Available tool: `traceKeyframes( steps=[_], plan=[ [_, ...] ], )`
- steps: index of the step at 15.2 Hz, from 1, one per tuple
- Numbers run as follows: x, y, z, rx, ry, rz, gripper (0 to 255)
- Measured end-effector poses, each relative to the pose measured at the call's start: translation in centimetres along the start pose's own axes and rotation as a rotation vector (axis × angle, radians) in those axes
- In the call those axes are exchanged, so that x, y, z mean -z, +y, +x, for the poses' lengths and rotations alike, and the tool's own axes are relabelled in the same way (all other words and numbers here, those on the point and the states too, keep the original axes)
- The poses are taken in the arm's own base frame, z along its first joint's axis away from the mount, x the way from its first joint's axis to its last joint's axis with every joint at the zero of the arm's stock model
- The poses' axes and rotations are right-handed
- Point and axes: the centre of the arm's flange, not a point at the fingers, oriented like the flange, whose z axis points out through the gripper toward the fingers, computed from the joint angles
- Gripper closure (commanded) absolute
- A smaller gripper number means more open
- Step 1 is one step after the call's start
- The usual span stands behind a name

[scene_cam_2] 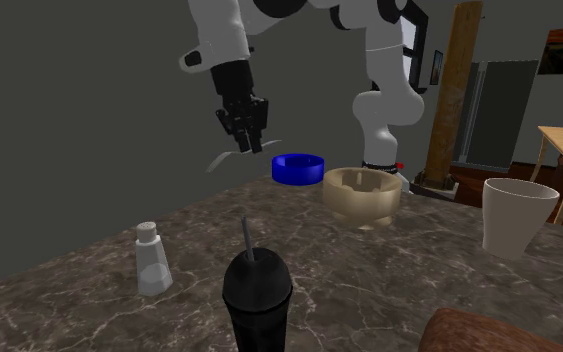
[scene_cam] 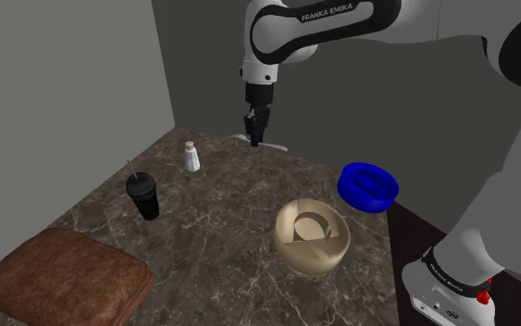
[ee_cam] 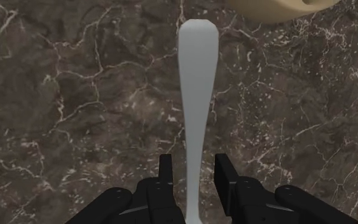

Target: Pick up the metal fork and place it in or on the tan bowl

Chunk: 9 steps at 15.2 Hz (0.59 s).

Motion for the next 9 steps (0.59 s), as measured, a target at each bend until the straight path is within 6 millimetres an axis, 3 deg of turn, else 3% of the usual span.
traceKeyframes(
  steps=[2,9],
  plan=[
    [0.5,-0.5,-0.6,0.0,0.0,0.0,255],
    [-1.5,-4.8,-7.4,0.001,-0.001,0.0,255]
  ],
)
